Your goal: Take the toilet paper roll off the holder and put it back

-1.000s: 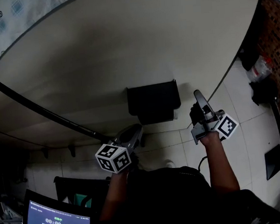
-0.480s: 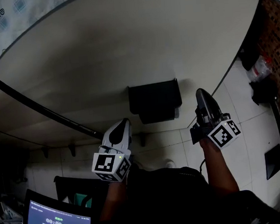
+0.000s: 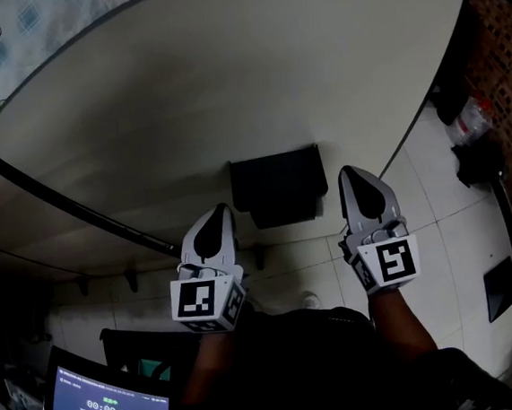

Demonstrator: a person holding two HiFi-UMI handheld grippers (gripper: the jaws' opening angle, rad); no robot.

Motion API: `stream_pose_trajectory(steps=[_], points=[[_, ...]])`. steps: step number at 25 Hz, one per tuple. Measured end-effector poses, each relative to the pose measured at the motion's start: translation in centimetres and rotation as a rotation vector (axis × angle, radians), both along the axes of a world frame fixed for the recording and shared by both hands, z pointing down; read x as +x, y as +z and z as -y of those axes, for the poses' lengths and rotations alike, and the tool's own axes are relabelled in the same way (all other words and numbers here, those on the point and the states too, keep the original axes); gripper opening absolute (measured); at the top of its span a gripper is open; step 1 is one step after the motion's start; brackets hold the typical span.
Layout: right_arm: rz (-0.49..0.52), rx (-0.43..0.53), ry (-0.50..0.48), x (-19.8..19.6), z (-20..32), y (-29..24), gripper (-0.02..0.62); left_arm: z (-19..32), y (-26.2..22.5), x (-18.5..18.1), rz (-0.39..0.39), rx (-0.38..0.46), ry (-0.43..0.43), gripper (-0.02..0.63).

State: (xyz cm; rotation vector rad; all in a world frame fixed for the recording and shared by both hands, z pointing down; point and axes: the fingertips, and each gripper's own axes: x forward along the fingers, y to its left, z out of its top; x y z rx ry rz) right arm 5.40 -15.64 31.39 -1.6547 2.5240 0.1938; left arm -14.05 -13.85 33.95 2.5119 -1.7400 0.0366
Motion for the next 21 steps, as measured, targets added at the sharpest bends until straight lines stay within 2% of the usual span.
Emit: stream_pose_trajectory(steps=[5, 12, 21], points=[[-0.018, 0.000, 0.039, -1.1, -1.1, -0.3, 0.000, -0.1, -0.5, 0.6, -0.015, 0.018, 0.002, 0.017], [-0.031, -0.004, -0.001, -2.8, -2.0, -0.1, 0.000, -0.7, -0.8, 1.4, -0.004, 0.028, 0.023, 0.018], [-0.054, 0.019, -0.008, -3.2, -2.5, 0.1, 0.000, -1.7, -0.4, 1.0, 0.023, 0.035, 0.019, 0.018]])
